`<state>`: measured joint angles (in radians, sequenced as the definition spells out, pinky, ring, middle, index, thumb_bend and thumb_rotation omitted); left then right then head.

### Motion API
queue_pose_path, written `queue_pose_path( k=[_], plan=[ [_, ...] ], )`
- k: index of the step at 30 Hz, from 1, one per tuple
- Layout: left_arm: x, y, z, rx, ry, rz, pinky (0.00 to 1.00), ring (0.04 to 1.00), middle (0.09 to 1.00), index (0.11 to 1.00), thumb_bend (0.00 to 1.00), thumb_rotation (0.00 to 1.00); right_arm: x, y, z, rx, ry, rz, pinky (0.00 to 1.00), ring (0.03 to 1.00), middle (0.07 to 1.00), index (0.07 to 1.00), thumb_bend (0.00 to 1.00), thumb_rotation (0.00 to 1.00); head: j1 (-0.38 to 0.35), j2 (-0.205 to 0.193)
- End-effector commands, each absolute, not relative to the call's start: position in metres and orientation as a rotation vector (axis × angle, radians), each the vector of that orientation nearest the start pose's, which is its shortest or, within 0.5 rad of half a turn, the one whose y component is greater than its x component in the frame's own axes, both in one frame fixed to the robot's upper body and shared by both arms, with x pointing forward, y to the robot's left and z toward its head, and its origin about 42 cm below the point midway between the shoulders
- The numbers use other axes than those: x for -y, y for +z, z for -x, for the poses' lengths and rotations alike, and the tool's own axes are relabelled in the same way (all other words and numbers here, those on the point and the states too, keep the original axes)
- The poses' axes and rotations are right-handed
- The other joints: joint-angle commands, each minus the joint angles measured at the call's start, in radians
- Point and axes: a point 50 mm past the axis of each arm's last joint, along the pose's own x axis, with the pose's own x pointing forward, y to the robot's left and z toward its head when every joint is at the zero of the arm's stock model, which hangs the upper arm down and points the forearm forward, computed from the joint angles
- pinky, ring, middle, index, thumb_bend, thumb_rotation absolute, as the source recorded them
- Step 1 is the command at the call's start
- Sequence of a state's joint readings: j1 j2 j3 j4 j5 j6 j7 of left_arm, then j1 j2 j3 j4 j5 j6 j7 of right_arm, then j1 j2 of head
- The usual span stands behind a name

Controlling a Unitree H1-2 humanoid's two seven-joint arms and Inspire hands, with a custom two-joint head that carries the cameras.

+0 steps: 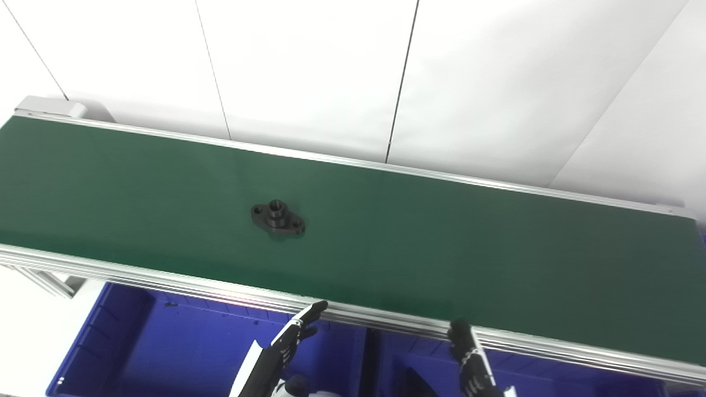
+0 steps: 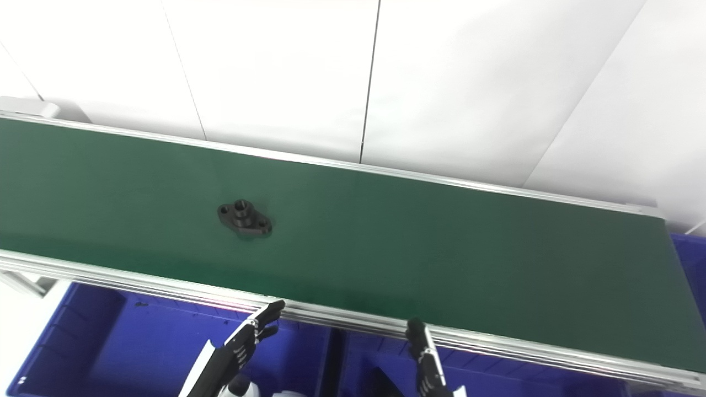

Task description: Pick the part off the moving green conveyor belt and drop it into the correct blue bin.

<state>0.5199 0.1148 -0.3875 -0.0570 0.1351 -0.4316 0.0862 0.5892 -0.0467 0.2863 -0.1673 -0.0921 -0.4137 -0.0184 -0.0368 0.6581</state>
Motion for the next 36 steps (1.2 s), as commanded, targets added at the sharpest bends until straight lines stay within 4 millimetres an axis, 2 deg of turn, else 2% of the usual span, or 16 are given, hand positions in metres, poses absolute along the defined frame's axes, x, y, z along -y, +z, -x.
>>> queue_pose_path(
  k=[1, 5, 8, 13, 18, 20, 25, 30, 36],
  plan=[
    [-0.161, 0.055, -0.085, 0.052, -0.219, -0.03, 0.9, 0.942, 0.935, 0.889, 0.81, 0.97, 0.172, 0.088, -0.08, 0.128, 0.118, -0.005, 0.95, 0.967, 0.978, 0.985, 0.92, 1.0, 0.001, -0.001],
    [-0.159, 0.056, -0.085, 0.055, -0.217, -0.024, 0.9, 0.936, 0.93, 0.89, 0.8, 0.98, 0.176, 0.104, -0.087, 0.198, 0.108, 0.023, 0.94, 0.963, 0.98, 0.985, 0.89, 1.0, 0.006, -0.006],
    [-0.159, 0.055, -0.085, 0.053, -0.219, -0.028, 0.9, 0.934, 0.93, 0.891, 0.81, 0.99, 0.178, 0.109, -0.094, 0.23, 0.107, 0.038, 0.93, 0.954, 0.971, 0.979, 0.89, 1.0, 0.005, -0.009],
    [-0.158, 0.053, -0.087, 0.053, -0.216, -0.035, 0.89, 0.933, 0.928, 0.884, 0.81, 1.0, 0.182, 0.122, -0.117, 0.298, 0.116, 0.101, 0.92, 0.937, 0.955, 0.966, 0.88, 1.0, 0.002, -0.02],
    [-0.157, 0.051, -0.089, 0.05, -0.221, -0.044, 0.88, 0.93, 0.927, 0.885, 0.8, 1.0, 0.182, 0.134, -0.143, 0.348, 0.099, 0.222, 0.85, 0.912, 0.935, 0.919, 0.9, 1.0, 0.003, -0.024],
    [-0.156, 0.05, -0.089, 0.048, -0.222, -0.047, 0.88, 0.933, 0.93, 0.887, 0.8, 1.0, 0.182, 0.14, -0.154, 0.38, 0.1, 0.281, 0.84, 0.909, 0.933, 0.896, 0.89, 0.98, 0.002, -0.026],
    [-0.156, 0.049, -0.089, 0.046, -0.222, -0.052, 0.89, 0.938, 0.934, 0.891, 0.8, 1.0, 0.183, 0.15, -0.178, 0.438, 0.102, 0.4, 0.84, 0.922, 0.942, 0.905, 0.9, 0.91, -0.011, -0.03],
    [-0.155, 0.048, -0.091, 0.045, -0.221, -0.049, 0.89, 0.934, 0.929, 0.892, 0.78, 1.0, 0.179, 0.165, -0.204, 0.433, 0.075, 0.556, 0.83, 0.922, 0.945, 0.938, 0.86, 0.89, -0.006, -0.036],
    [-0.152, 0.047, -0.091, 0.042, -0.224, -0.044, 0.9, 0.932, 0.92, 0.891, 0.8, 1.0, 0.171, 0.179, -0.237, 0.405, 0.077, 0.641, 0.78, 0.884, 0.927, 0.945, 0.84, 0.79, 0.001, -0.039]
  ],
)
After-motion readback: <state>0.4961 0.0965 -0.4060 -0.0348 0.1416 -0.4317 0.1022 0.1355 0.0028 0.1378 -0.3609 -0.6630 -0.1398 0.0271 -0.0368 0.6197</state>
